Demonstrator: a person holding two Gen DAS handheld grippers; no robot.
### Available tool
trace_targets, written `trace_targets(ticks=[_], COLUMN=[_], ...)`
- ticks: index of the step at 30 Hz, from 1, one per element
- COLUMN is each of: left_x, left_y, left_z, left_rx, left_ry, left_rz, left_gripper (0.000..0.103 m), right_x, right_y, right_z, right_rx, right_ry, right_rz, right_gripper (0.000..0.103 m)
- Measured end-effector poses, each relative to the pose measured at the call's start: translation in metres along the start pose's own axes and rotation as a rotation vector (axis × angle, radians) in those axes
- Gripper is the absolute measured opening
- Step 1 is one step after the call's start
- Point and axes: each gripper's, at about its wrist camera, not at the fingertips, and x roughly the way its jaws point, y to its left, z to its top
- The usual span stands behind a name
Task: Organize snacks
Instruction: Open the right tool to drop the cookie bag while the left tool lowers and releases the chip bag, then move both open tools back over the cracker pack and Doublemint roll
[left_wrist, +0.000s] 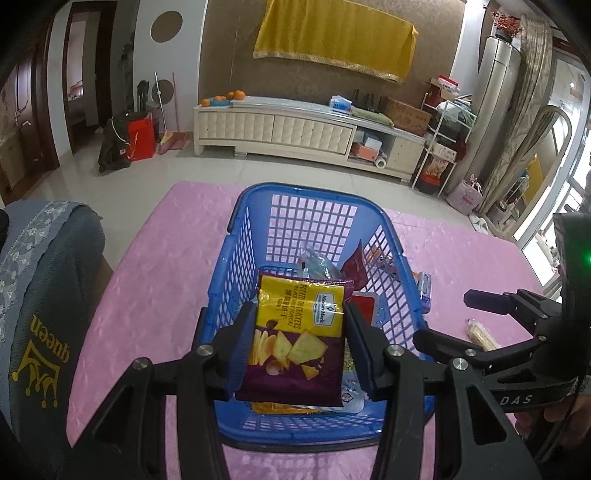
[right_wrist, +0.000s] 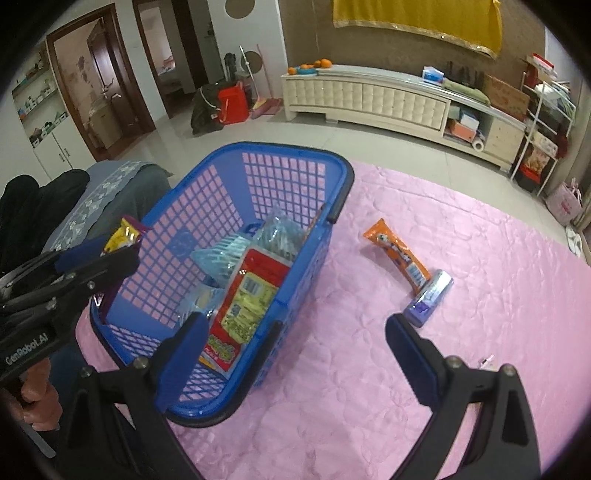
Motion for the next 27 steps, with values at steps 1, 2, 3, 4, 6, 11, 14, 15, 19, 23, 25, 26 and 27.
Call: trace_targets(ticks=[1,2,3,4,6,11,14,15,19,23,25,26,27], left_x=[0.002,0.004,0.007,0.009,0.011,0.005,-0.001,-0.001,-0.009,-0.02,-0.025,-0.027,-0.03], left_y=[0.001,0.001,0.002,0.002,0.004,0.004,0.002,0.002,-0.001,-0.01,-0.014,-0.016,-0.019], left_z=[0.0,0.001,0.001,0.001,0.001,-0.001,-0.003,-0.003,-0.005,-0.009,-0.011,-0.012,-0.013], left_rx=[-0.003,-0.003,-0.003,-0.005,-0.014,-0.006,0.005,0.006,0.003,0.027,0.035,0.039,0.045], left_ry=[0.006,0.012,0.021,0.034,0.047,0.034,0.03,0.028,0.019,0.007,-0.001,-0.006,-0.01], left_rz=[-0.002,-0.004,-0.006,-0.009,-0.009,-0.022,-0.024,-0.023,-0.024,-0.024,-0.027,-0.03,-0.033], left_gripper=[0.045,0.045,0.045,0.045,0.048,0.061,0.063,0.063,0.063,0.063,0.068,0.068,0.068], right_x=[0.002,0.004,0.006,0.006,0.008,0.006,0.001,-0.001,-0.012,-0.025,-0.032,-0.035,-0.039], right_y=[0.0,-0.001,-0.001,-0.001,-0.001,-0.001,-0.001,-0.001,0.0,0.001,0.0,0.0,-0.001], right_z=[0.0,0.001,0.002,0.002,0.003,0.002,0.001,0.001,-0.001,-0.004,-0.006,-0.007,-0.008], right_rx=[0.001,0.001,0.001,0.001,0.003,0.003,0.008,0.01,0.01,0.012,0.017,0.018,0.02], right_ry=[0.003,0.006,0.008,0.008,0.006,0.002,-0.005,-0.009,-0.026,-0.046,-0.057,-0.061,-0.067], right_rz=[0.0,0.001,0.002,0.001,0.003,0.001,0.0,0.002,0.0,-0.001,-0.001,-0.002,-0.003], right_gripper=[0.098,0.098,0.098,0.098,0.098,0.098,0.098,0.098,0.098,0.098,0.098,0.098,0.098])
